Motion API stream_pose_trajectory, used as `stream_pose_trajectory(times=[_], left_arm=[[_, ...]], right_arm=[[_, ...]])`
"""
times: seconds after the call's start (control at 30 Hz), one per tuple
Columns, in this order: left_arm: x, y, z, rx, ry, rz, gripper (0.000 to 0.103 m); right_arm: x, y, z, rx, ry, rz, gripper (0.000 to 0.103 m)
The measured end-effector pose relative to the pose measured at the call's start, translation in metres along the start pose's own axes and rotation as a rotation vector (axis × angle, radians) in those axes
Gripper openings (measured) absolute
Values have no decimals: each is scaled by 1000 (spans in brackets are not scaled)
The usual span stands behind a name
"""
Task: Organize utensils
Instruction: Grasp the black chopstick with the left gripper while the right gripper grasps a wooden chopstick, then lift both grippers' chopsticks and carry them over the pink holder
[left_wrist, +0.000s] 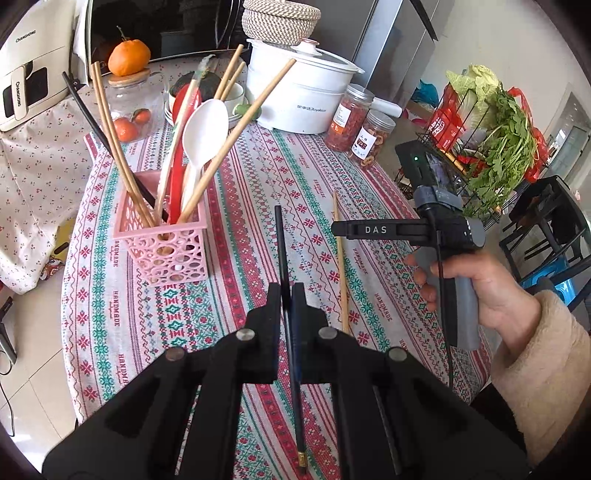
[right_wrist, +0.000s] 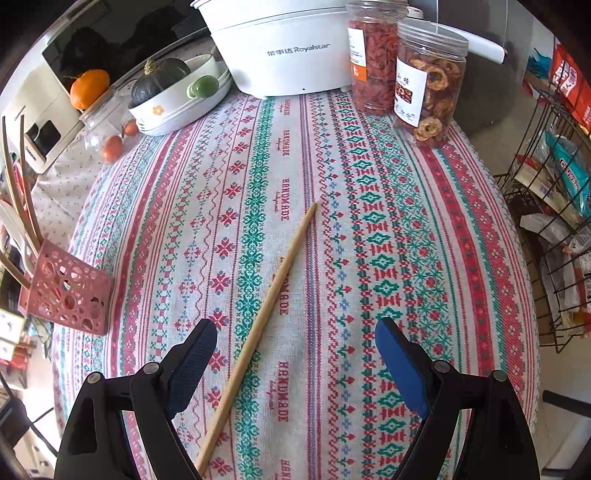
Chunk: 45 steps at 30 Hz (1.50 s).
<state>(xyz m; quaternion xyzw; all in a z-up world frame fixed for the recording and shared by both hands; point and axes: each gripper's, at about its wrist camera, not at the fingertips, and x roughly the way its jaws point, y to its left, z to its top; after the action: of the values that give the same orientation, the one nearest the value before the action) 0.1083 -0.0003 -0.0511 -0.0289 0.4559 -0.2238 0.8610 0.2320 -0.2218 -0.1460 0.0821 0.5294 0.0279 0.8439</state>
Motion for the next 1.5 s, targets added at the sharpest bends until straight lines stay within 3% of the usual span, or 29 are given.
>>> stream_pose_trajectory(times=[0.1,0.2,0.27,0.3,0.33,0.37,0.53,0.97,1.27,1.43,1.5], left_arm=[[-9,7,-5,-15,-5,-21,6],[-14,9,-6,-14,-10,-31,6],[-17,11,-7,-15,-14,-37,6],[-19,11,-7,-16,-17,-38,6],[-20,12,-7,-15,-20,-37,6],[-22,13,-8,-15,-24,-37,6],[-34,16,-11,-8,-57,-22,6],[-66,23,-12,-2,-167,19,5],[-108,16,-4,11,-341,64,4],[-93,24,0,-28,-266,36,4],[-78,30,-3,-60,-225,33,11]], right_arm=[[11,6,3,-3,9,-31,87],[14,13,3,-34,-8,-101,75],[15,20,0,-89,-23,-159,54],[15,24,-1,-112,-28,-138,45],[14,26,-2,-123,-24,-129,23],[13,26,-3,-118,-13,-119,13],[2,19,-13,-68,-20,-29,7],[-91,28,-46,-100,-236,85,7],[-160,33,-65,-113,-401,177,7],[-179,38,-68,-124,-443,193,7],[-179,38,-67,-120,-438,200,7]])
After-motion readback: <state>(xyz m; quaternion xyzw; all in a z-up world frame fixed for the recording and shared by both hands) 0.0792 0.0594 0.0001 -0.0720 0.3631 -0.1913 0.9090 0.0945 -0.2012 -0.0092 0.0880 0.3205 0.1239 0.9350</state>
